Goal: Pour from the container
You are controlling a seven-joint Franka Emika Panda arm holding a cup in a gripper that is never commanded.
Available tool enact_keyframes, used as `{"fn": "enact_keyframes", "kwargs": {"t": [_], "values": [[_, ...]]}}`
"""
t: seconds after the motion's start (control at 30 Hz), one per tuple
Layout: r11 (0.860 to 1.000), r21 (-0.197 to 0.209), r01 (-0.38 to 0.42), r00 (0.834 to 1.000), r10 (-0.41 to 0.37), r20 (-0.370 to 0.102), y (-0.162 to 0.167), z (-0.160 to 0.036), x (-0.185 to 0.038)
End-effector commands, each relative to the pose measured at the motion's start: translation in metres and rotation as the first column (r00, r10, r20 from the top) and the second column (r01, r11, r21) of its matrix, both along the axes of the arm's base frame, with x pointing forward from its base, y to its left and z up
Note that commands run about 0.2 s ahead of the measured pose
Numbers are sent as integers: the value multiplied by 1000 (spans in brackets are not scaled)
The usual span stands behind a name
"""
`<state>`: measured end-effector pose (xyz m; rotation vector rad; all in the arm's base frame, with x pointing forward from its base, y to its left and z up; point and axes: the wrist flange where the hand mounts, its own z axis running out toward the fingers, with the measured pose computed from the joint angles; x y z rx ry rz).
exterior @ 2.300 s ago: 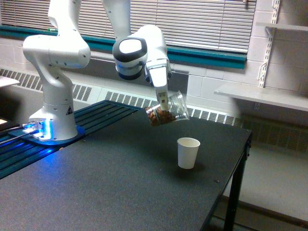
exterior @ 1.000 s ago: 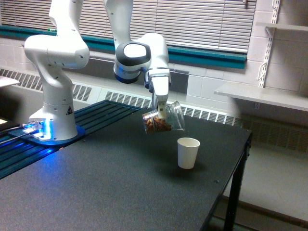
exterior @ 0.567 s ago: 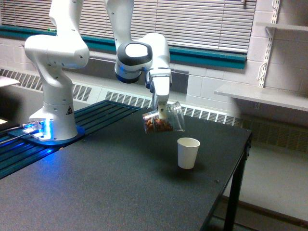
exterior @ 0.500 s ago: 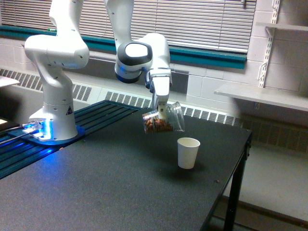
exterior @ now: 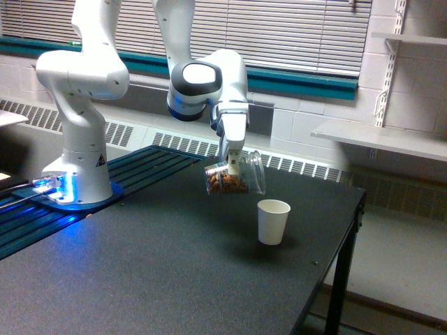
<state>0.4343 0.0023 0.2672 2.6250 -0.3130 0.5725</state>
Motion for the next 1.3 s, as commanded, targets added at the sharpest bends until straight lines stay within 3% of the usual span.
{"fn": "enact_keyframes", "kwargs": {"t": [0.03, 1.3], "values": [[1000, -14, -27, 1000, 27, -14, 5, 2, 5], [996, -48, -73, 993, 68, -93, 11, -6, 14]]}}
